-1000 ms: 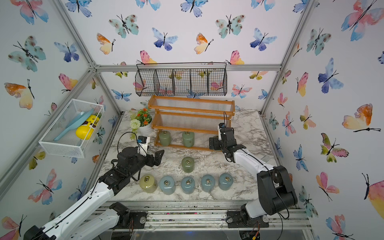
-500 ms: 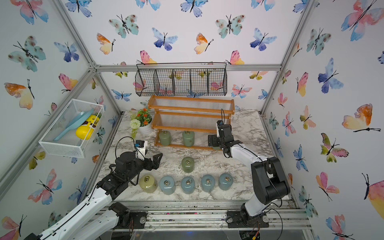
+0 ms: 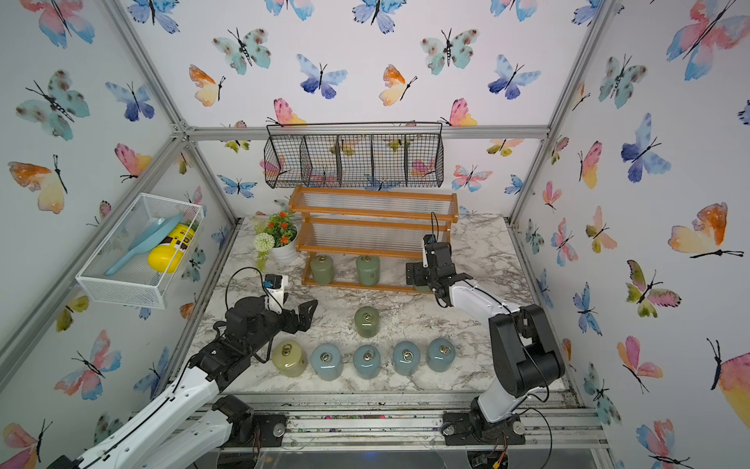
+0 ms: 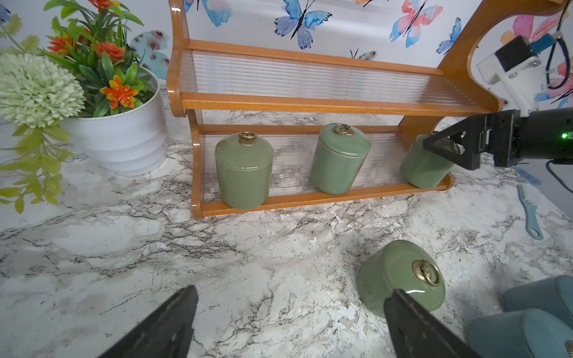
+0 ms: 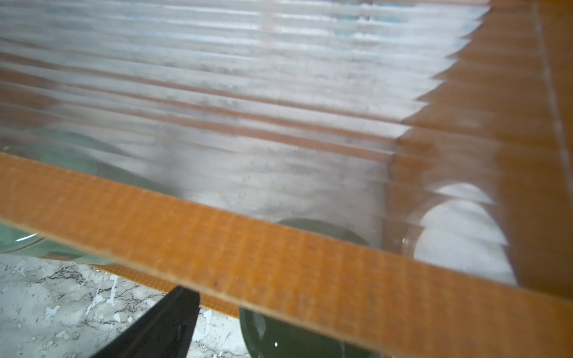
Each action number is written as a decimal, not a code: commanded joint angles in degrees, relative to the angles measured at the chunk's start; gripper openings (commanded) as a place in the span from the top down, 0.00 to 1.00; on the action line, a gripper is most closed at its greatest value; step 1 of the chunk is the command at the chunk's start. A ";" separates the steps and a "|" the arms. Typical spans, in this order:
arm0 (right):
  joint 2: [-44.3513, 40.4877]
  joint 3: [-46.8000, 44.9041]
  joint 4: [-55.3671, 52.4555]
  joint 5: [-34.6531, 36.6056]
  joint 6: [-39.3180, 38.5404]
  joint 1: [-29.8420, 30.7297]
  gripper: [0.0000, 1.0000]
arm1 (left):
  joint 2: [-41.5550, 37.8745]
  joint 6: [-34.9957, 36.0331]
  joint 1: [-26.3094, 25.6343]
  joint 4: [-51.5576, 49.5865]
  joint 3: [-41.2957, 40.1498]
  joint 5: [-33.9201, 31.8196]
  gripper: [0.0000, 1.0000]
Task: Remove the tea canisters from the shelf
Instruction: Pick up the tea canister from the shelf.
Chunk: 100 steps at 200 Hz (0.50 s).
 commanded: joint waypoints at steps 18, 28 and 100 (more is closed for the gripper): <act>-0.16 -0.05 -1.83 -0.16 2.02 -0.54 0.00 | -0.37 -0.68 0.29 0.45 -0.51 0.21 0.02; -0.67 -0.60 -1.80 -0.15 2.16 -0.54 0.00 | -0.31 -0.76 0.32 0.53 -0.55 0.22 0.02; -3.29 -1.98 -4.00 4.25 2.19 -0.54 0.00 | 0.30 -1.46 0.34 1.25 -0.84 1.26 0.02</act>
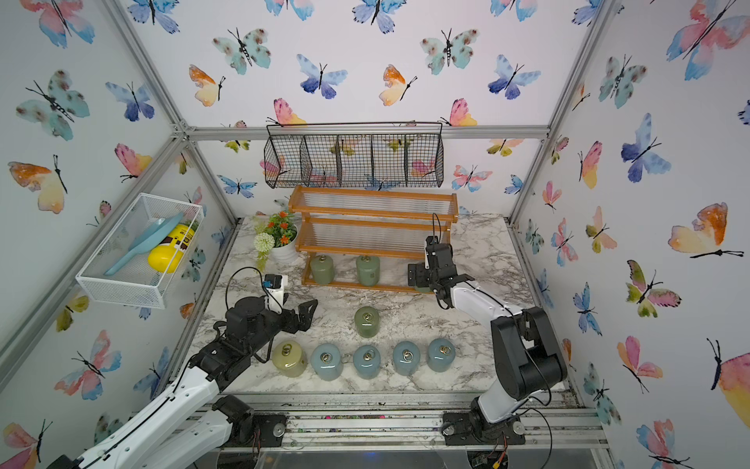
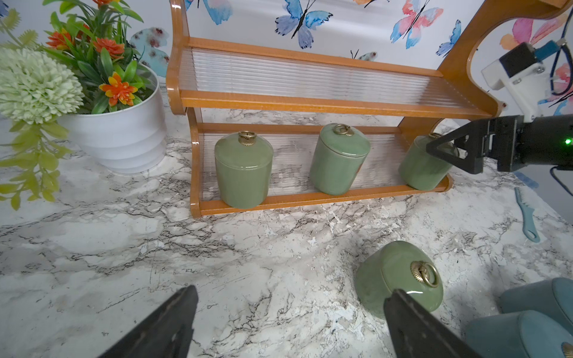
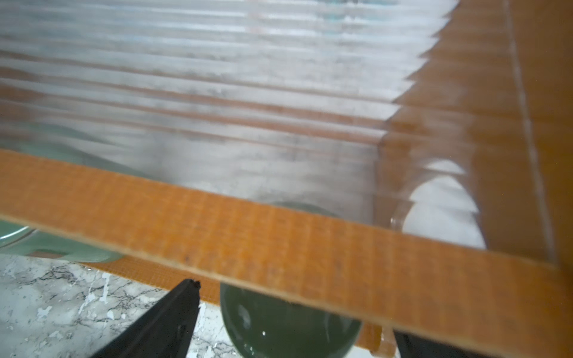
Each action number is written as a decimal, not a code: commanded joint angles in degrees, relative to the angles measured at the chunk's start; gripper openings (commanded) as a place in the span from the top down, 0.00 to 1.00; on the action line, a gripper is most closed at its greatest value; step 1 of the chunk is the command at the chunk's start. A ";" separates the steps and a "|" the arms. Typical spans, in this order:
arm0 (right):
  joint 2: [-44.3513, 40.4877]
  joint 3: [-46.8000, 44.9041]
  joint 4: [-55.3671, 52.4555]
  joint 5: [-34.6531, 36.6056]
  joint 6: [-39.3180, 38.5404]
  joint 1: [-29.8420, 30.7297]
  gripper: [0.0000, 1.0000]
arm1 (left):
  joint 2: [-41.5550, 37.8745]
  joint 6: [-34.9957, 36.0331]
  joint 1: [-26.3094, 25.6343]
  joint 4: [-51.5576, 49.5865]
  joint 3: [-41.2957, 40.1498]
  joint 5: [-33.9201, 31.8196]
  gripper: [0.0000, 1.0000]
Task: Remove the tea canisters from the shelf
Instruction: Pick up the tea canister from the shelf.
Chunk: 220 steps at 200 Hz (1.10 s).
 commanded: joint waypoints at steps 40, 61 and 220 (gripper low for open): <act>-1.73 -1.76 -0.26 -0.70 0.02 -0.34 0.00 | 0.23 -0.80 0.28 1.10 -0.80 1.35 0.02; -0.51 -1.64 0.88 -2.05 -0.12 -0.34 0.00 | 0.08 -0.80 0.32 0.87 -0.86 1.34 0.02; 7.85 3.38 3.22 -2.42 -1.35 -0.34 0.00 | 0.30 -0.72 0.35 0.13 -0.93 1.43 0.02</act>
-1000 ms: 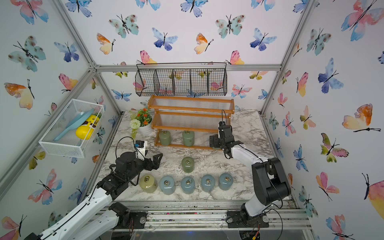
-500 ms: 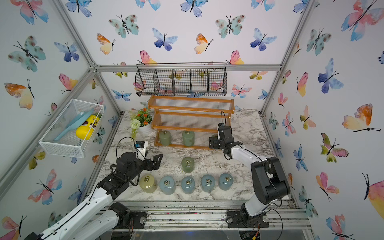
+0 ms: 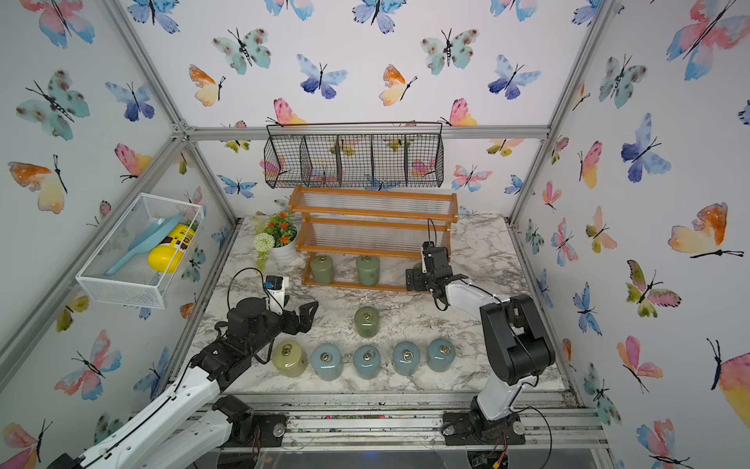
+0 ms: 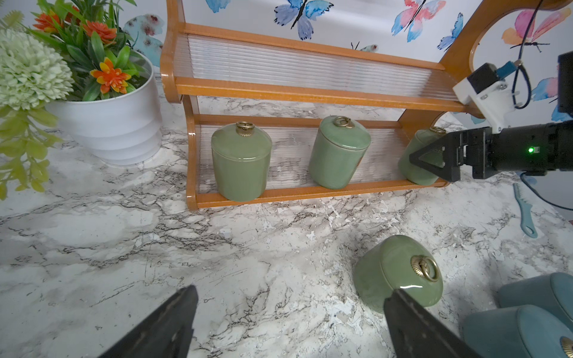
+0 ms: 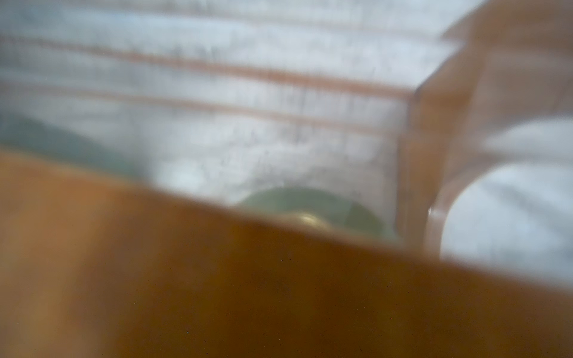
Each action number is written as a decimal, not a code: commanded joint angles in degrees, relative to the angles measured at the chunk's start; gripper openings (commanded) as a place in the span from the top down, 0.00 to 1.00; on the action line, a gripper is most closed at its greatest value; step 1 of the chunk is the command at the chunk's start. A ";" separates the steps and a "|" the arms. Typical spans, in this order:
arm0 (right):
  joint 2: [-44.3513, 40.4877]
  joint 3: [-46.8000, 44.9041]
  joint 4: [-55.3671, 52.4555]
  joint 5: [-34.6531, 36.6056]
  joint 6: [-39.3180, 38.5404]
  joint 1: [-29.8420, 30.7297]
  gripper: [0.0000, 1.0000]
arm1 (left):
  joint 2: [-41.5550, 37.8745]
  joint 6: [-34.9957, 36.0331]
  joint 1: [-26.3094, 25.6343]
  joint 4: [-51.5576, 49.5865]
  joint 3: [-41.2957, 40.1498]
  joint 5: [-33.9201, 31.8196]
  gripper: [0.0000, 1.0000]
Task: Remove the tea canisters from the shelf
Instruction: Pick up the tea canister from the shelf.
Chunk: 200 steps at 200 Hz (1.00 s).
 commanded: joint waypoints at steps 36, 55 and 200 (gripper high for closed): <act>2.21 2.70 1.84 0.01 -0.91 -0.21 0.00 | -0.10 -0.26 0.28 0.02 -0.23 0.95 0.02; 2.79 2.64 1.71 0.02 -0.93 -0.21 0.02 | -0.15 -0.26 0.30 -0.05 -0.27 0.87 0.02; -7.92 -2.68 0.89 -6.89 -1.96 0.30 0.30 | -0.93 -0.84 0.33 0.34 -1.50 0.72 0.02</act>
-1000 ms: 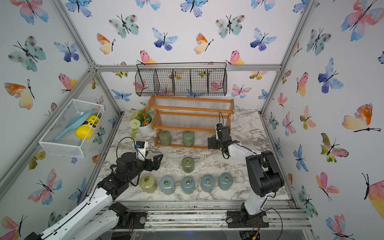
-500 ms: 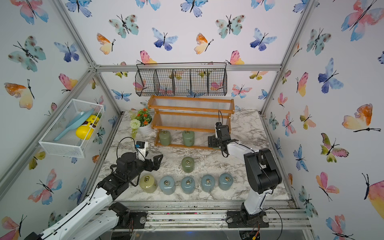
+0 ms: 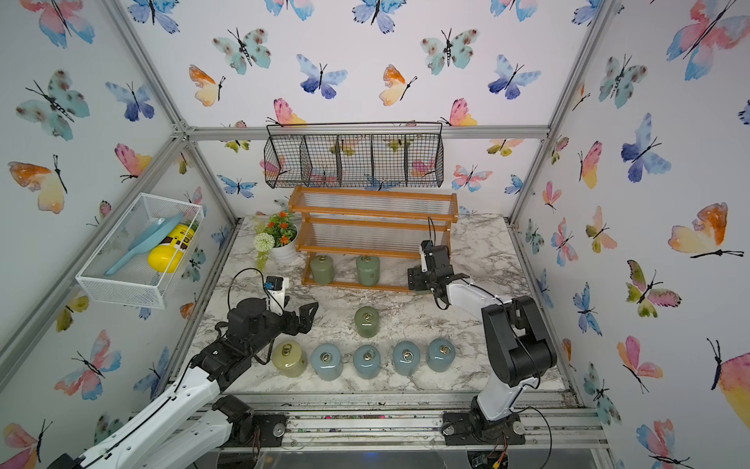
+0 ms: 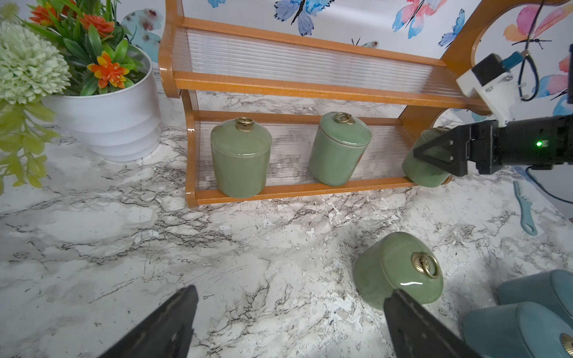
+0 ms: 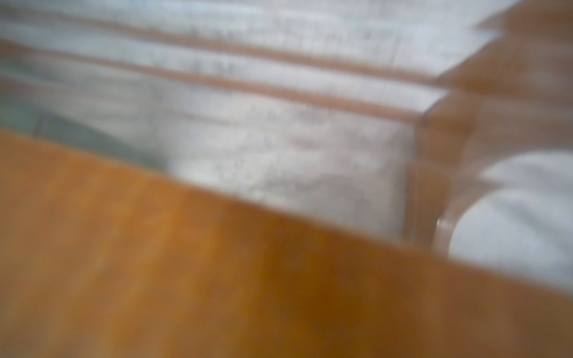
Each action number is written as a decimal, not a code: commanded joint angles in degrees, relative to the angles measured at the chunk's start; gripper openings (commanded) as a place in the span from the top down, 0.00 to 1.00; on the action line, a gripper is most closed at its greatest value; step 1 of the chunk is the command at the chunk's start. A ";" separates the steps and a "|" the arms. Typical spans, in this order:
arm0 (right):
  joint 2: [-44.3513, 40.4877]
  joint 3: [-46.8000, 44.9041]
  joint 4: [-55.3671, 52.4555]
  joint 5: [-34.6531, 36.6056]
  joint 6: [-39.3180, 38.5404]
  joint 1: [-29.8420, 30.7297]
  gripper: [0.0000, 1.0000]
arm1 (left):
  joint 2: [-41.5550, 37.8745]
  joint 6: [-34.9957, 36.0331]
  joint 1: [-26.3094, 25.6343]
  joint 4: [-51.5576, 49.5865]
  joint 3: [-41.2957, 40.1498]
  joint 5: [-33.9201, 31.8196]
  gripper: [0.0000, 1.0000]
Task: Remove the tea canisters from the shelf
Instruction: Pick up the tea canister from the shelf.
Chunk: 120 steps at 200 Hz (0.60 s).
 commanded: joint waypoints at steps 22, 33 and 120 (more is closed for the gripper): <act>-8.35 -3.87 1.84 -5.29 -0.14 1.37 0.30 | -0.63 -0.69 0.32 0.98 -1.15 0.55 0.02; -9.77 -4.90 1.58 -5.56 0.18 2.33 0.30 | -0.60 -0.76 0.36 1.12 -1.23 0.53 0.02; -13.85 -14.06 4.51 -2.13 4.68 11.88 0.30 | -0.40 -1.20 0.35 1.14 -1.40 1.17 0.02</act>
